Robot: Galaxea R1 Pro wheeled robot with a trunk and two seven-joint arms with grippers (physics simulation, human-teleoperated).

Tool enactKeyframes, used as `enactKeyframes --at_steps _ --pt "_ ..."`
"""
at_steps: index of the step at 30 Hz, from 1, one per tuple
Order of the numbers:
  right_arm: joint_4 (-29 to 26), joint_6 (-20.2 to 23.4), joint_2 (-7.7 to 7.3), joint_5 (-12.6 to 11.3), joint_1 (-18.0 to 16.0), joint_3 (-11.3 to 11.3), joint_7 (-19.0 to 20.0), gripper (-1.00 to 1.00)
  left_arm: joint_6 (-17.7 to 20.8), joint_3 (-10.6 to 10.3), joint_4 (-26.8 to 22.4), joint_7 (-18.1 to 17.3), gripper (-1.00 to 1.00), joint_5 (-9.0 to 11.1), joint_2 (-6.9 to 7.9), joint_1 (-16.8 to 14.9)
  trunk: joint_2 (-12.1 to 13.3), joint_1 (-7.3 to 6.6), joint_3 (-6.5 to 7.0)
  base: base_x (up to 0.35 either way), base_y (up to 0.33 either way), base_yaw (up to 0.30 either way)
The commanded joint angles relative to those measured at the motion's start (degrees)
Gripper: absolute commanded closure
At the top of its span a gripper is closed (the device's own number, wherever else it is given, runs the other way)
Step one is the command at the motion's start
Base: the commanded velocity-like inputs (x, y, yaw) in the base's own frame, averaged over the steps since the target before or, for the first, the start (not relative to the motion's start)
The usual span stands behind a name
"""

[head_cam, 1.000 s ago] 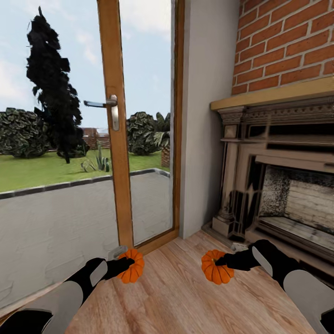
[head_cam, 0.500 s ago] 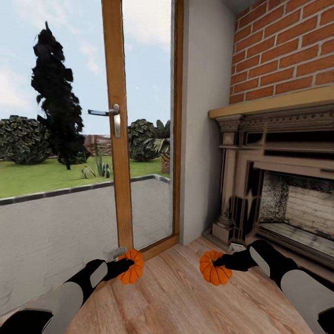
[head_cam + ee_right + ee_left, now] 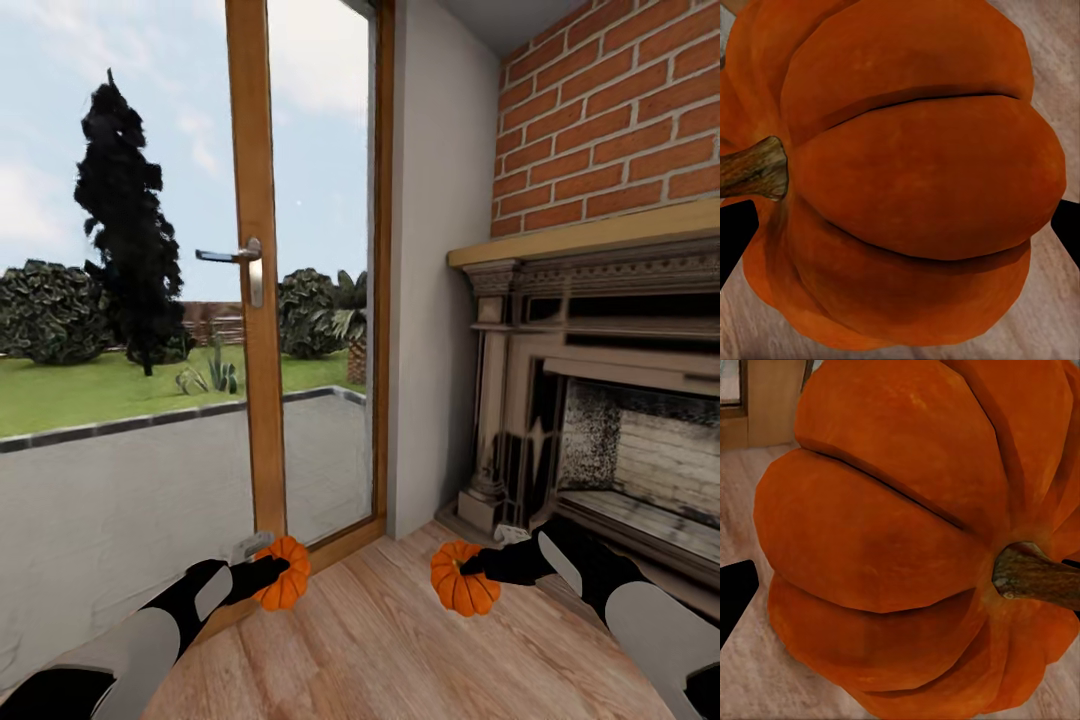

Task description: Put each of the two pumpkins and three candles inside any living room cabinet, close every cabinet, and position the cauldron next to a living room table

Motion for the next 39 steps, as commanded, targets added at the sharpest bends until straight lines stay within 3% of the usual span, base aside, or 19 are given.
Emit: enactKeyframes --at_steps 1,4,23,39 --pt "-0.1 0.1 -0.06 0.2 -0.1 0.3 0.2 1.0 0.1 -0.5 -0.1 0.0 1.0 0.4 0.03 0.0 0.0 -0.02 -0.14 0.0 0.0 0.0" --pt "-0.1 0.1 -0.06 0.2 -0.1 0.3 0.3 1.0 0.1 -0.5 0.4 0.0 1.0 0.4 0.07 0.0 0.0 -0.02 -0.22 0.0 0.0 0.0" --pt "-0.1 0.2 0.29 0.2 -0.1 0.3 0.2 1.0 0.0 -0.6 1.2 0.0 1.0 0.4 0.1 0.0 0.2 -0.51 2.43 0.0 0.0 0.0" --pt "-0.1 0.2 0.4 0.2 -0.1 0.3 0.3 1.0 0.0 -0.6 1.2 0.0 1.0 0.4 0.05 0.0 0.4 -0.92 5.7 0.0 0.0 0.0"
